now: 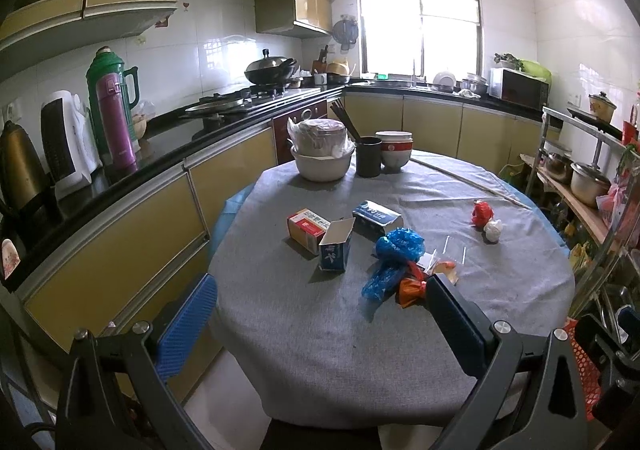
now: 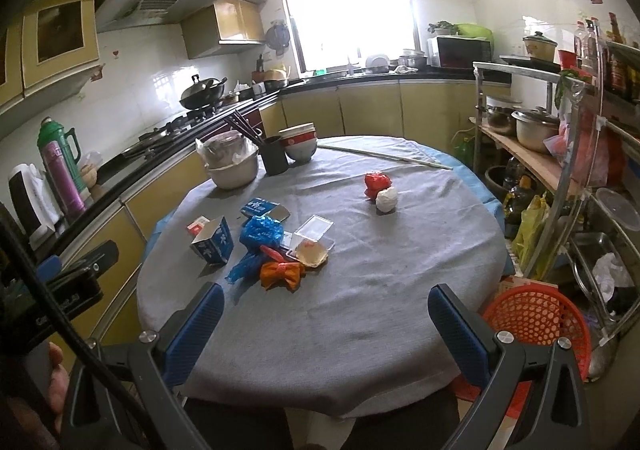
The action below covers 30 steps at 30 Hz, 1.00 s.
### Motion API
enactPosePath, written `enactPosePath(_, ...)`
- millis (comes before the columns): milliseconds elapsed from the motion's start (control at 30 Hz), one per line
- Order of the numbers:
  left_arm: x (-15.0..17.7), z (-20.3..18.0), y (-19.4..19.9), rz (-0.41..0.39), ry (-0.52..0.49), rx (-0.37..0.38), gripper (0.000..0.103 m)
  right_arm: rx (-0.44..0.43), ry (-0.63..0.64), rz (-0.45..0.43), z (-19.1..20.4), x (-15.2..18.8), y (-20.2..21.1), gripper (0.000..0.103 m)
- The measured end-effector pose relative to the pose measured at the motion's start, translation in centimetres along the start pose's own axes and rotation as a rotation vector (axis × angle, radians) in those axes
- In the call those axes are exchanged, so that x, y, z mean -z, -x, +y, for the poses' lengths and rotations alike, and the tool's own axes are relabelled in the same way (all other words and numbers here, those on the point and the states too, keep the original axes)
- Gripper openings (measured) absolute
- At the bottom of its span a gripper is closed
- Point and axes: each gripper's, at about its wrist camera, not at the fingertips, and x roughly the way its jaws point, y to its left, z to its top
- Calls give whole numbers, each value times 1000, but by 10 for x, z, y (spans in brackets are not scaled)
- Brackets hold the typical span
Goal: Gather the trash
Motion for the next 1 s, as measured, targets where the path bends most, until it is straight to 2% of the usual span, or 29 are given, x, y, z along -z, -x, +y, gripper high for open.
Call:
enactPosePath(500,5,-1,-5,11,-1,-1,103,-31,-18,26,-1,-5,-11,103)
enactPosePath(700,6,4,-15,36,22,-11,103,-51,-32,68,1,-14,-34,103)
enactPosePath(1000,2,14,-49,100,48,-46,103,-130,-96,194,-1,-35,-93,103)
